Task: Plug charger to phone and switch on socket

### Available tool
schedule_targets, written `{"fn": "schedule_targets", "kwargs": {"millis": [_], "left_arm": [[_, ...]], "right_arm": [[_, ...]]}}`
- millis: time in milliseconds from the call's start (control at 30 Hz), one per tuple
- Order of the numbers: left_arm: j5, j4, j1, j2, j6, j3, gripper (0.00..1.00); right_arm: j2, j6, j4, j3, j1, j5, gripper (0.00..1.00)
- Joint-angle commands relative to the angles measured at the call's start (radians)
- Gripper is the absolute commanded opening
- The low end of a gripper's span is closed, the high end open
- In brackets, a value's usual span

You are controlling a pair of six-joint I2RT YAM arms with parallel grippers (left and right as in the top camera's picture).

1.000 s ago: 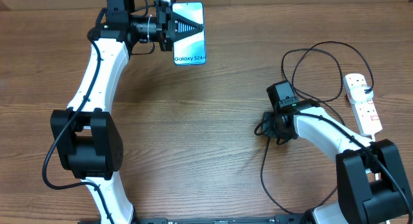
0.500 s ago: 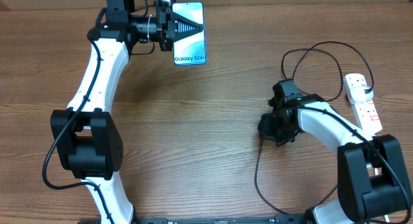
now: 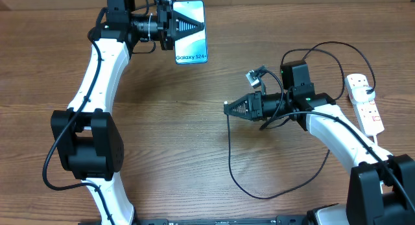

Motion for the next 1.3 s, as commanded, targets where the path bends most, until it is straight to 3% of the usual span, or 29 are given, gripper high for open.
{"fn": "schedule_targets", "kwargs": {"millis": [0, 467, 833, 1267], "left_arm": [[0.013, 0.009, -0.021, 0.006, -0.028, 0.005, 0.04], [-0.013, 0.02, -0.071, 0.006, -0.027, 0.005, 0.04], [0.006, 0.023, -0.096, 0.006, 0.002, 0.005, 0.05], [-0.005, 0.023, -0.132, 0.006, 0.059, 0.005, 0.04]], "right_arm": [[-0.013, 0.087, 0.071, 0.013, 0.02, -0.078, 0.04], [-0.013, 0.517, 0.57, 0.013, 0.053, -0.078, 0.04], [-0.013, 0.613, 0.723, 0.013, 0.071, -0.089, 0.04], [-0.013, 0.64, 0.791, 0.013, 0.071, -0.108, 0.04]]}}
